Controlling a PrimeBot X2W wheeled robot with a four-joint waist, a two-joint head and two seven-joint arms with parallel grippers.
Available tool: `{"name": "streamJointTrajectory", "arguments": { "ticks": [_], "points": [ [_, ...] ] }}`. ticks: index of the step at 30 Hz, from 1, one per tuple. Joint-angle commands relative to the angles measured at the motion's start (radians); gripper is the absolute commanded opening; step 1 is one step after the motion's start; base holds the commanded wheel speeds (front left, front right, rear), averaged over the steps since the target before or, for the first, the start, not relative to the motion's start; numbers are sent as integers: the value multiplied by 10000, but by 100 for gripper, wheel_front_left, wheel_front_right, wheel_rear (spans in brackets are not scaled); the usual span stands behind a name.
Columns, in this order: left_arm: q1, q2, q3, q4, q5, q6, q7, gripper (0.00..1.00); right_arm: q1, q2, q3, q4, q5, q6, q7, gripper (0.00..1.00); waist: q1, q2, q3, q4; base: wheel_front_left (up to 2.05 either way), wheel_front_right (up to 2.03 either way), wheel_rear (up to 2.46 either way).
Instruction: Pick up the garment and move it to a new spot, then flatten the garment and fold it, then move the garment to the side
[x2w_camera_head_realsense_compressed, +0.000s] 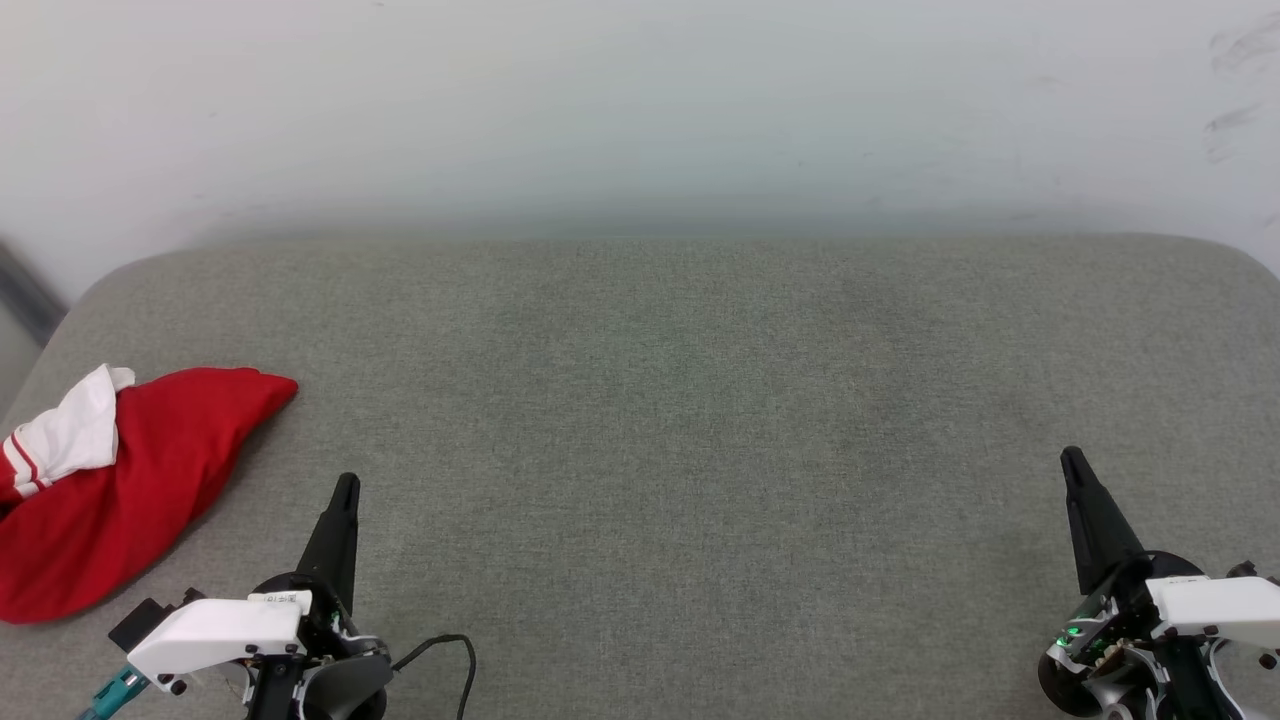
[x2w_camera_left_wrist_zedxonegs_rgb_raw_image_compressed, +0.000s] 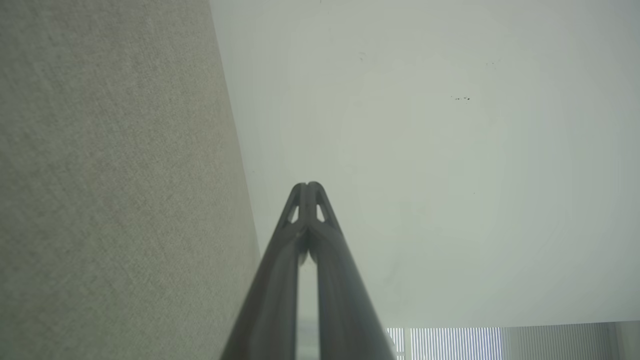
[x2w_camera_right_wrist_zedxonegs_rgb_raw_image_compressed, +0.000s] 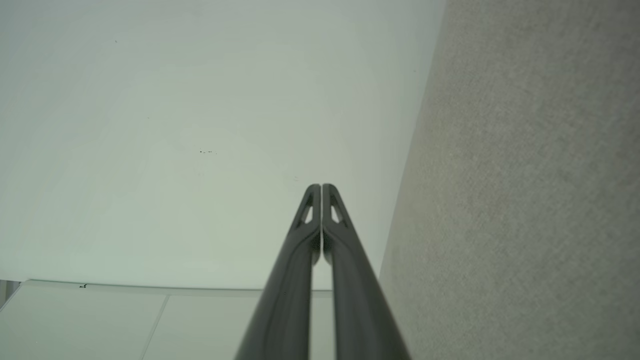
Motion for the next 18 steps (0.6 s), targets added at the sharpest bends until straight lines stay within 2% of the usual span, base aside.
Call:
{"name": "streamJointTrajectory", "arguments": {
  "ticks": [1, 18],
  "points": [
    [-80, -14, 13, -6, 5, -33, 12, 0, -122, 46, 8, 11, 32, 0, -5, 0, 0, 0, 0, 0, 0, 0, 0],
    [-80, -14, 12, -6, 6, -33, 12, 0, -122, 46, 8, 11, 32, 0, -5, 0, 0, 0, 0, 0, 0, 0, 0]
  ]
}}
